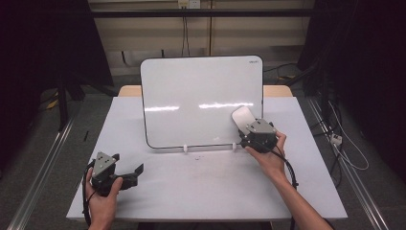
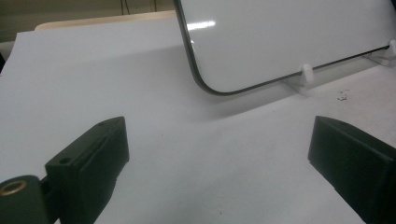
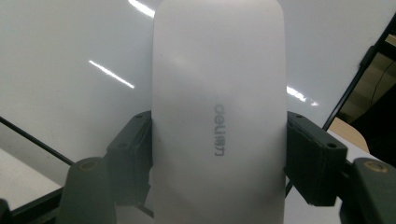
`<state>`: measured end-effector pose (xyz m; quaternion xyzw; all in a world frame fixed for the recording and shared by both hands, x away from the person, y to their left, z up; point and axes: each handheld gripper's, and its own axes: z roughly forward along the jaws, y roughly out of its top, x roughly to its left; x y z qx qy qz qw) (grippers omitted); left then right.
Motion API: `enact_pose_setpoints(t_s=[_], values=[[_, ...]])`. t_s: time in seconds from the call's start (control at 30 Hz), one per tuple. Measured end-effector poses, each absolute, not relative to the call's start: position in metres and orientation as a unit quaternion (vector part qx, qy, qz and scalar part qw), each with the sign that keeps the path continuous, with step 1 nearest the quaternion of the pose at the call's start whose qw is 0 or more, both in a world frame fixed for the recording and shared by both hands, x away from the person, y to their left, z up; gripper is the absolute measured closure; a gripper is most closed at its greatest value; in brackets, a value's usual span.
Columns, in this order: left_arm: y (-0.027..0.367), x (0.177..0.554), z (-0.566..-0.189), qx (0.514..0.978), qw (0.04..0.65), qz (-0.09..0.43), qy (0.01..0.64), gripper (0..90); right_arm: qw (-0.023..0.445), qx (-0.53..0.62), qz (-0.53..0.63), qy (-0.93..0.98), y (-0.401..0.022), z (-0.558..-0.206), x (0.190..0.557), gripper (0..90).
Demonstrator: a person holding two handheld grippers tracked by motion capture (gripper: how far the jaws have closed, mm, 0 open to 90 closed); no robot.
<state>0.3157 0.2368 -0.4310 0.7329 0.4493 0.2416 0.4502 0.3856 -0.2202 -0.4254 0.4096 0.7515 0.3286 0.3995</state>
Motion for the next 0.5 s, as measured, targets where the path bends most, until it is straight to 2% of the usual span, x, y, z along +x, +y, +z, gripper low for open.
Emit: enact_pose_setpoints(t_s=[0.23, 0.5], values=[[0.2358, 0.3175, -0.4318, 0.731, 0.451, 0.240, 0.453, 5.1, 0.373, 0.421, 0.343, 0.752, -0.2263, -0.4242, 0.3869, 27.4], [0.2357, 0.3169, -0.4315, 0.731, 0.452, 0.239, 0.452, 5.1, 0.340, 0.438, 0.362, 0.749, -0.2272, -0.4242, 0.3886, 12.2]])
